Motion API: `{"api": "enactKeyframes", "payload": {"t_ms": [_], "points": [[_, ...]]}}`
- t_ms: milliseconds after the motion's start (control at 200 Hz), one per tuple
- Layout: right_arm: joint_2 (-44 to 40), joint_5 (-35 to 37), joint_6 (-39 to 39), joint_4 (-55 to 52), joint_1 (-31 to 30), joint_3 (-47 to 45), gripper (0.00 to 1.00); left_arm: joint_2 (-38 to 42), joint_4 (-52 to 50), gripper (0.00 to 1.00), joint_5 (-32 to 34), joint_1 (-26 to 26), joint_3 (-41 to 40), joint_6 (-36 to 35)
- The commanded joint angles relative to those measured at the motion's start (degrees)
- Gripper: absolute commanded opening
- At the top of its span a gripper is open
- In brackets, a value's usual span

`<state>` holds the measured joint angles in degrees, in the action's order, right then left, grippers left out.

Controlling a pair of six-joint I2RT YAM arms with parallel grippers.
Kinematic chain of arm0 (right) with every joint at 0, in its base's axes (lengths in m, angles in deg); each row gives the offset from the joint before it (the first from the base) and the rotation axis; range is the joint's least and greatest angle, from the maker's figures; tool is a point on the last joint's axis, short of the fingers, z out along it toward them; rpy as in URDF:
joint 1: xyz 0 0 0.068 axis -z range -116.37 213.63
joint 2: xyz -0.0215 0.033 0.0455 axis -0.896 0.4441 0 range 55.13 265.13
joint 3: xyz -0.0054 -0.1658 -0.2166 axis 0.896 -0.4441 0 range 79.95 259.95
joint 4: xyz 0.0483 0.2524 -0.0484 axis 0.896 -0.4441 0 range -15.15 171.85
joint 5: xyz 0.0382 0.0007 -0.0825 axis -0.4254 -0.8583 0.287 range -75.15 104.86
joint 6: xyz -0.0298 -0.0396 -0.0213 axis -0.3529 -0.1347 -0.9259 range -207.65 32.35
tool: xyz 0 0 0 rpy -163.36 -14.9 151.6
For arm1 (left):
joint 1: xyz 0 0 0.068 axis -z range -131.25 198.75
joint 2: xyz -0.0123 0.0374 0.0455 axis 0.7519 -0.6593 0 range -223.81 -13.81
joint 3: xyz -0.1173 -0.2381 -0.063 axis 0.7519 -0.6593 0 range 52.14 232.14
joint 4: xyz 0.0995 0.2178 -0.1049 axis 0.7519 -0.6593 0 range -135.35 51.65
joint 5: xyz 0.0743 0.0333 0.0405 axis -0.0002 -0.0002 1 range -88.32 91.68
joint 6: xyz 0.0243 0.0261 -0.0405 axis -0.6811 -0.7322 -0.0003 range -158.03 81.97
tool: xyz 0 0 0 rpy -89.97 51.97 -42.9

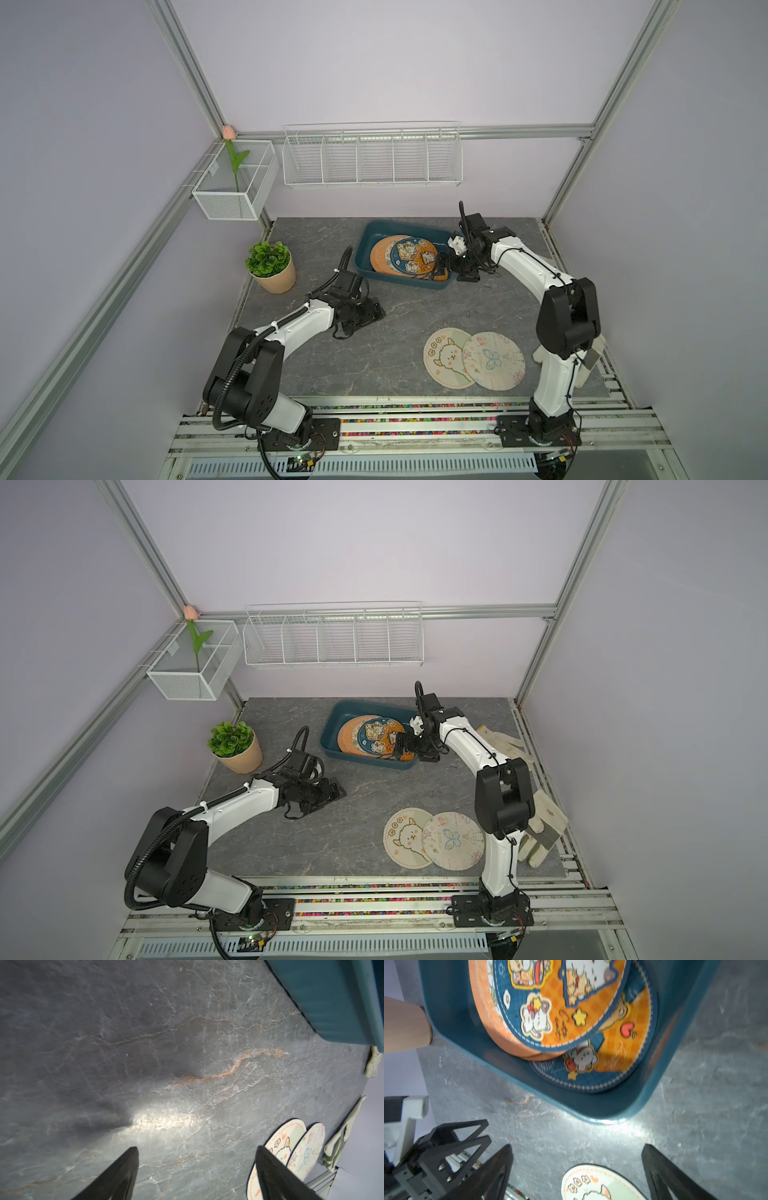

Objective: Put the coasters into the storage box
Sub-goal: Place the coaster in the storage box, then move the coaster to the center of the board.

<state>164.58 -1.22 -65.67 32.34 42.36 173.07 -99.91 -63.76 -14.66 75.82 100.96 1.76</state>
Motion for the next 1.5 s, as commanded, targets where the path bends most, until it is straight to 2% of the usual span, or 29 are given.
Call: {"api": "enactKeyframes", "payload": {"t_ms": [0, 445, 890, 1280, 1495], "points": [[-5.6, 0.8, 2.3, 1.7, -1.2, -6.4, 0.96, -1.4, -0.3, 0.88, -0.5, 0.7, 2.7, -1.8], [-23.6, 4.1, 11.9, 2.5, -8.3, -30.0, 0.89, -3.4, -0.2, 0.88, -2.5, 1.6, 4.1, -4.1], [-33.4, 7.6, 24.9, 4.9, -18.7, -45.9, 0.88, -4.4, -1.2, 0.88, -3.4, 2.0, 5.5, -6.1], [-39.2, 10.8, 35.5, 7.5, -26.0, -53.8, 0.88, -5.4, -2.4, 0.88, -4.1, 2.1, 6.5, -7.1], [-39.5, 11.1, 39.5, 9.3, -29.5, -56.2, 0.88, -6.0, -3.5, 0.88, -4.3, 2.3, 7.1, -7.9]]}}
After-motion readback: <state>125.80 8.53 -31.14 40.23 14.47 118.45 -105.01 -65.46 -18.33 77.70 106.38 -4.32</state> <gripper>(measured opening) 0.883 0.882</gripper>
